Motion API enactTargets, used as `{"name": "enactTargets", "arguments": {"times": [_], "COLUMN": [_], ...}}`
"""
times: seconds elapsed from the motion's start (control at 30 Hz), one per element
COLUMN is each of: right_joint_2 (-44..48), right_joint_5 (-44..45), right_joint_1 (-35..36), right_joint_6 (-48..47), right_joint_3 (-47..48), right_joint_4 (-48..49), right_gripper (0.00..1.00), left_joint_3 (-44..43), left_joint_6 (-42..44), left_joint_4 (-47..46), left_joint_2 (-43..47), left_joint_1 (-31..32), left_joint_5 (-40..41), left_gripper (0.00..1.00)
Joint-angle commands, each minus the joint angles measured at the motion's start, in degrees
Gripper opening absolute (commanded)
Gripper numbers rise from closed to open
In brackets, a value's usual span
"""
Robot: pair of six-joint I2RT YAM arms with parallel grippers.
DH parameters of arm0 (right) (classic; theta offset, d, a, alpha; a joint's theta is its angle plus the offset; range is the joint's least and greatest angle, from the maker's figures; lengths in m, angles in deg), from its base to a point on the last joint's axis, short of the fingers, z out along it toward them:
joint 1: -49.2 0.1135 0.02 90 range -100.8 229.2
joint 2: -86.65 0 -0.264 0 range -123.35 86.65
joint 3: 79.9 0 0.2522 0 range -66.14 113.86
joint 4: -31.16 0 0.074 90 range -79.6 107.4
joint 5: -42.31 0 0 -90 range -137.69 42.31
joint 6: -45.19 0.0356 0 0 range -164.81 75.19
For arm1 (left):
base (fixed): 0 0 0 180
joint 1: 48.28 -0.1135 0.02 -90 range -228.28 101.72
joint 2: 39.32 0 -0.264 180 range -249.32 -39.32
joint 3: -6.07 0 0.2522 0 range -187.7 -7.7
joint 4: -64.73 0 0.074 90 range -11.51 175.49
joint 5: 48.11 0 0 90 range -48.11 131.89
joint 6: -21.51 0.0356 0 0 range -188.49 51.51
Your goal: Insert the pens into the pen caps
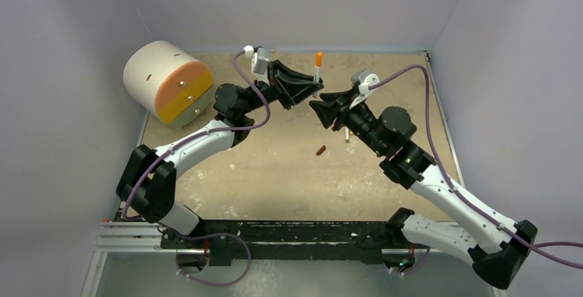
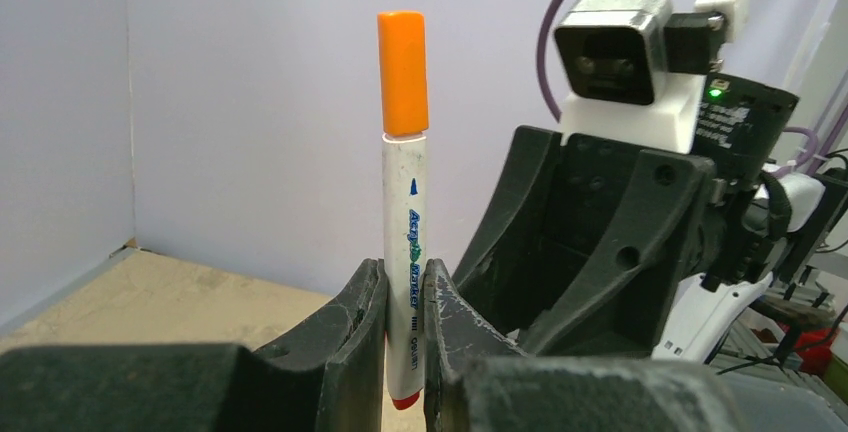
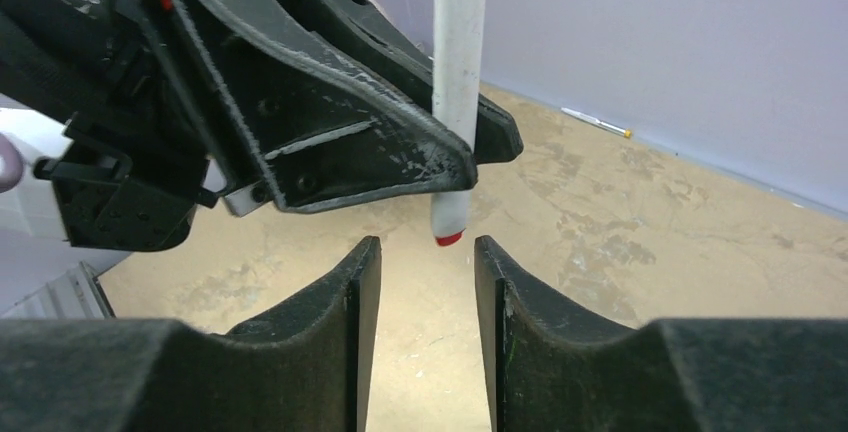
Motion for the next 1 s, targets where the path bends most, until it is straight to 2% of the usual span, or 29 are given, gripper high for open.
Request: {"name": "enactTargets", "arguments": {"times": [0.0, 0.3, 0.47, 0.77, 0.97], "right_joint_2": [4.82, 10.02, 6.29, -0.98, -3.28], "right_joint_5": [0.04, 5.31, 16.61, 10.93, 9.68], "right_joint_1": [0.02, 0.02, 0.02, 0.02, 0.03], "right_joint_6": [-0.63, 0.96, 5.29, 5.06, 5.15], "right_joint_3": [-0.37, 0.03, 5.28, 12.95, 14.46], "right_joint_4": [-1.84, -6.54, -8.41, -6.37, -5.64], "right_gripper": [0.43, 0.47, 0.51, 0.56, 0.56], "left_joint_3": [0.57, 2.21, 4.29, 8.09, 8.11], "left_joint_6": [4.77, 12.45, 13.38, 13.88, 10.66], "left_joint_4": [2.01, 7.14, 6.81, 7.15, 3.90], "left_joint_2": [1.38, 0.91, 1.64, 3.66, 3.79], "left_joint_1": [0.13, 0.06, 0.09, 0.22, 0.19], "left_joint_5": [2.01, 5.13, 4.11, 2.04, -1.83], "left_gripper": [0.00, 0.00, 0.00, 0.00, 0.00]}}
